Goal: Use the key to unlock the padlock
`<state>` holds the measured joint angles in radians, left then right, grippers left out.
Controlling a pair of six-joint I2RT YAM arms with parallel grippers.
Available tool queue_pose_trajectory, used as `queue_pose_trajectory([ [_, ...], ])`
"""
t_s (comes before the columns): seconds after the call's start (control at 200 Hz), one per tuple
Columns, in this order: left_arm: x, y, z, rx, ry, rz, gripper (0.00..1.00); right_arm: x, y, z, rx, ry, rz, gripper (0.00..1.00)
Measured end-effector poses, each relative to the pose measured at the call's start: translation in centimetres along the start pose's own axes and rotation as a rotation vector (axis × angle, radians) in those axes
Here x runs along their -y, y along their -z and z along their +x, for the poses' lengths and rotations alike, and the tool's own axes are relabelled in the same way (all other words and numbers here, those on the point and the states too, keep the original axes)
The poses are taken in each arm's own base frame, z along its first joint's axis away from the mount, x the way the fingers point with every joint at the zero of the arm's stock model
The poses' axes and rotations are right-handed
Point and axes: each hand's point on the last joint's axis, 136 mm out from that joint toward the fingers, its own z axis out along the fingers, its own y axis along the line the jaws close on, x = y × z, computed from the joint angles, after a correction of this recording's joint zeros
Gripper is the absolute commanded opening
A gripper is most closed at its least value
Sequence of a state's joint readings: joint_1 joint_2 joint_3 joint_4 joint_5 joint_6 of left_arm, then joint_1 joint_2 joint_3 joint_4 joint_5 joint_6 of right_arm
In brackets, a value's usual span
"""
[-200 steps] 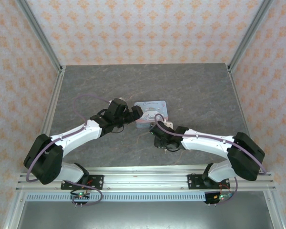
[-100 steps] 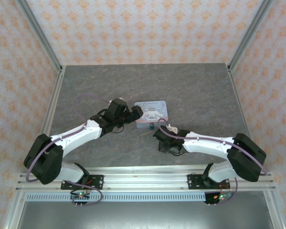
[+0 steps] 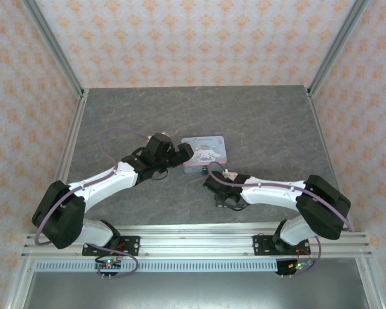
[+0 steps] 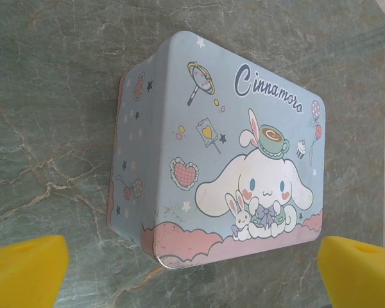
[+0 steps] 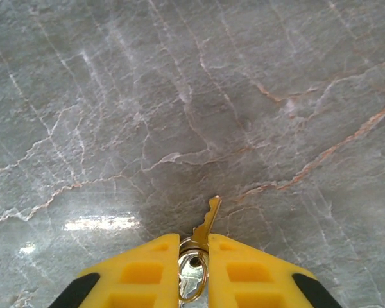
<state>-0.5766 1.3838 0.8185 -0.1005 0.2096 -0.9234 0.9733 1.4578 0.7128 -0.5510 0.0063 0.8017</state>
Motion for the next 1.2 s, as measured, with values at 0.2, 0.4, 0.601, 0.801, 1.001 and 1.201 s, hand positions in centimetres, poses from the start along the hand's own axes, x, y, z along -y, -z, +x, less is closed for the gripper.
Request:
queue_pose_trajectory([
  [0.2,0.0,0.0,0.0,0.000,0.003,0.000,1.00,-0.3,0.3,-0.3,0.017,0.003,-0.017,0.00],
  [0.4,0.0,0.0,0.0,0.000,0.003,0.000,1.00,-1.3,1.1,-0.6,0.024,-0.007,-0.077,0.00],
  [0.601,0.0,0.0,0.0,0.000,0.004,0.000,1.00,-2.2,3.0,-1.9,0.062,-0.036,-0.172,0.00],
  [0.801,0.7,0.1,0.5,-0.036,0.034,0.030,1.00,-3.6,4.5,-2.9,0.081,-0.040,-0.268,0.00],
  [1.001,2.2,0.2,1.9,-0.106,0.101,0.093,0.95,-4.7,5.7,-5.3,0.101,-0.106,-0.377,0.00],
  [1.201,5.7,0.6,3.1,-0.150,0.222,0.216,0.84,-5.9,7.1,-8.0,0.127,-0.202,-0.490,0.00],
])
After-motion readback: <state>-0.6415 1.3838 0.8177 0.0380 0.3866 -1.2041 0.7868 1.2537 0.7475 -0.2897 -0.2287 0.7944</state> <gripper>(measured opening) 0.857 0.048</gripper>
